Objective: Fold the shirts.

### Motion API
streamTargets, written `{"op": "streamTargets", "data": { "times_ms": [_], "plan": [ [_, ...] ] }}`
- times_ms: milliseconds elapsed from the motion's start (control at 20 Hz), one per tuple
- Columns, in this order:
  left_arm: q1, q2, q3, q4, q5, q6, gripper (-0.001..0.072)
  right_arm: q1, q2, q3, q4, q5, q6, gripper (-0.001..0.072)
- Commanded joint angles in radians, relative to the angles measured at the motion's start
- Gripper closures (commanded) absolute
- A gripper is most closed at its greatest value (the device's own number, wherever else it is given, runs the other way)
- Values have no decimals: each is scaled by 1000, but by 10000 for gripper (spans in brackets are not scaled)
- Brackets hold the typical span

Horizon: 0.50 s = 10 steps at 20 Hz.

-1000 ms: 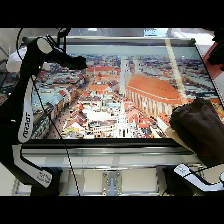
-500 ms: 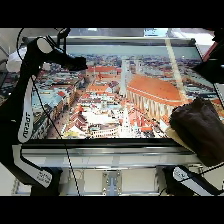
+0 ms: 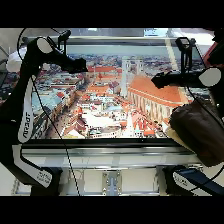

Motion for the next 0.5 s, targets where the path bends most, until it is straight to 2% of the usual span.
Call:
{"op": "streamTargets", "data": {
  "times_ms": [0,450],
  "plan": [
    [0,1,1,1,-3,1,407,34,-1,-8,-36,24,22,300],
    [0,1,1,1,-3,1,407,34,-1,-8,-36,18,22,301]
  ]
}}
